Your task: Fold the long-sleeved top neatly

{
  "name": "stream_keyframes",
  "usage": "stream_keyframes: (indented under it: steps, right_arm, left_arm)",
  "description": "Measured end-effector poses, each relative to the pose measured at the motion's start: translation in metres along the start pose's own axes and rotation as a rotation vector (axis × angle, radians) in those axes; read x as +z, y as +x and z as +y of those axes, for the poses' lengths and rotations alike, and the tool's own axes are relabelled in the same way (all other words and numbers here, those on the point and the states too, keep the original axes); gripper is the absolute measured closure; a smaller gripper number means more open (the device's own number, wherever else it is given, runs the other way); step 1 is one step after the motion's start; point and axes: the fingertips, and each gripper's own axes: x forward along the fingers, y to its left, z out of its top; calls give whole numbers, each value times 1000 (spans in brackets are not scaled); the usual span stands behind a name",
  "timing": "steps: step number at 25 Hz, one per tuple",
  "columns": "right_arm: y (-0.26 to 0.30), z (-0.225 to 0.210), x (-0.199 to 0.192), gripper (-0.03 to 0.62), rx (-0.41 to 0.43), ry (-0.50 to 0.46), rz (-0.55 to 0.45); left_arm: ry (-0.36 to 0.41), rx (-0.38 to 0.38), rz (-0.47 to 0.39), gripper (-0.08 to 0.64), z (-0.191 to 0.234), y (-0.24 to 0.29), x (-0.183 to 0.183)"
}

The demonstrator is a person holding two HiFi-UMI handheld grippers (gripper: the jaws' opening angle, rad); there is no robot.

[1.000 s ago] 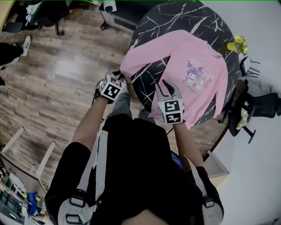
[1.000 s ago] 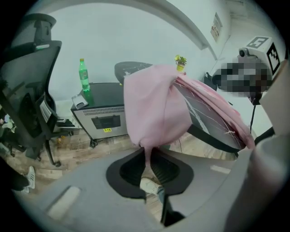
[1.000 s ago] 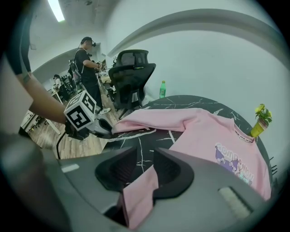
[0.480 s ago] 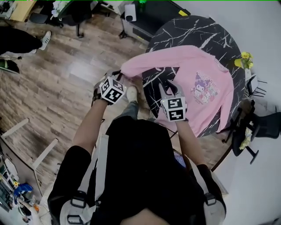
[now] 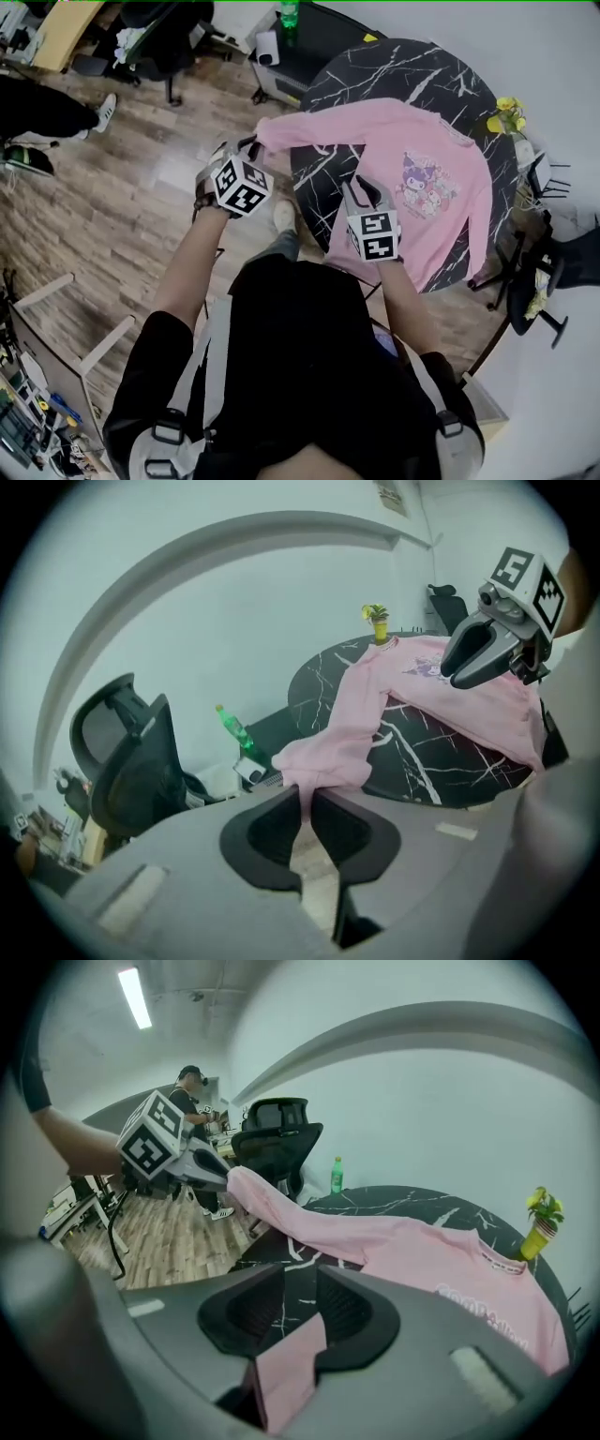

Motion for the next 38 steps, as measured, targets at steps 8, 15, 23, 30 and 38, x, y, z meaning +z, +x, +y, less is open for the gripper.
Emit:
stream_keyframes:
  steps: [8, 15, 23, 30, 38]
  right_arm:
    - [-66, -53, -51, 479, -123, 106, -17]
    - [-143, -102, -115, 479, -256, 224, -18]
    - [-210, -131, -178, 479, -320, 333, -11]
    - [-236, -150, -219, 479, -334, 346, 1]
    - [-246, -160, -235, 480, -311, 357, -10]
  left_arm:
    - [165, -48, -151, 522, -65, -5, 121]
    - [359, -155, -224, 522, -178, 1, 197]
    - [618, -224, -232, 522, -299, 10, 238]
    - [711, -243, -209, 520, -356, 21, 249]
    - [827, -244, -172, 518, -401, 27, 245]
